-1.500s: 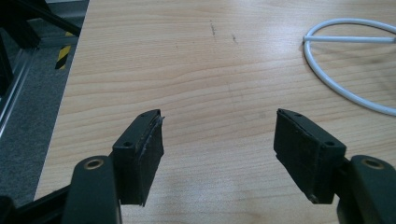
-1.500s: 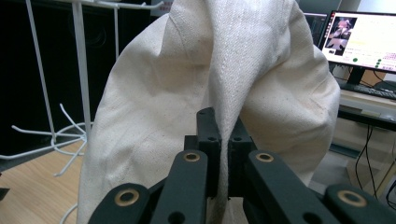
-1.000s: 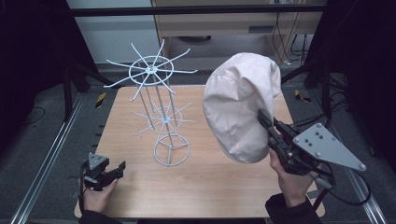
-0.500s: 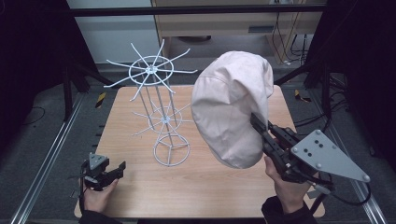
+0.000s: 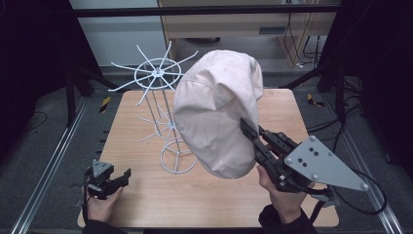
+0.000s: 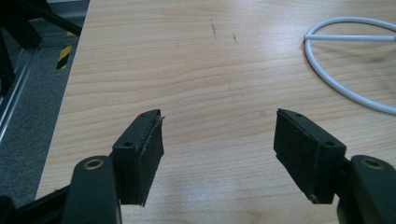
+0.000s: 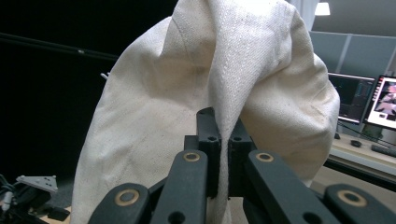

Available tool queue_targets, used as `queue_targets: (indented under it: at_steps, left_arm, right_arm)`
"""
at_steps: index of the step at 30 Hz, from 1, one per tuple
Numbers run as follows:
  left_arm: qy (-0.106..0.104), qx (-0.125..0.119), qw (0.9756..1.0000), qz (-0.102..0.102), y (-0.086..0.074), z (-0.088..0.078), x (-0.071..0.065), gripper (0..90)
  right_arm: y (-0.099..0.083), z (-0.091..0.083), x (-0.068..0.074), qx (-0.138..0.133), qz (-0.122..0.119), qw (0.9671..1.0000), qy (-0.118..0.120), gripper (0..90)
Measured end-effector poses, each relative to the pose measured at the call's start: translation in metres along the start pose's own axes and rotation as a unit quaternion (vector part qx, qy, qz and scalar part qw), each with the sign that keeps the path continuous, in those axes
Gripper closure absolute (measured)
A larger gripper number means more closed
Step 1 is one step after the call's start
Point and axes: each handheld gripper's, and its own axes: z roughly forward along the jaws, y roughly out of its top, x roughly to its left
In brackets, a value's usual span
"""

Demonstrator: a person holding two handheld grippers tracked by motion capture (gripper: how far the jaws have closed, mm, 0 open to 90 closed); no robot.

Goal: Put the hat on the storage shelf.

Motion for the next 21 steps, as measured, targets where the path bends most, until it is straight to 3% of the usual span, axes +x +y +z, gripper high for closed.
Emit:
queue_targets:
  at_steps: [8, 21]
  left_arm:
    - [0.0, 0.001, 1.0, 0.001, 0.0, 0.0, 0.0, 32.2]
    - [0.0, 0.0, 1.0, 0.001, 0.0, 0.0, 0.001, 32.3]
  right_arm:
    - [0.003, 0.017, 0.012, 0.001, 0.0, 0.9998, 0.019, 88.6]
    - [-0.013, 0.041, 0.021, 0.039, 0.002, 0.9985, 0.037, 88.5]
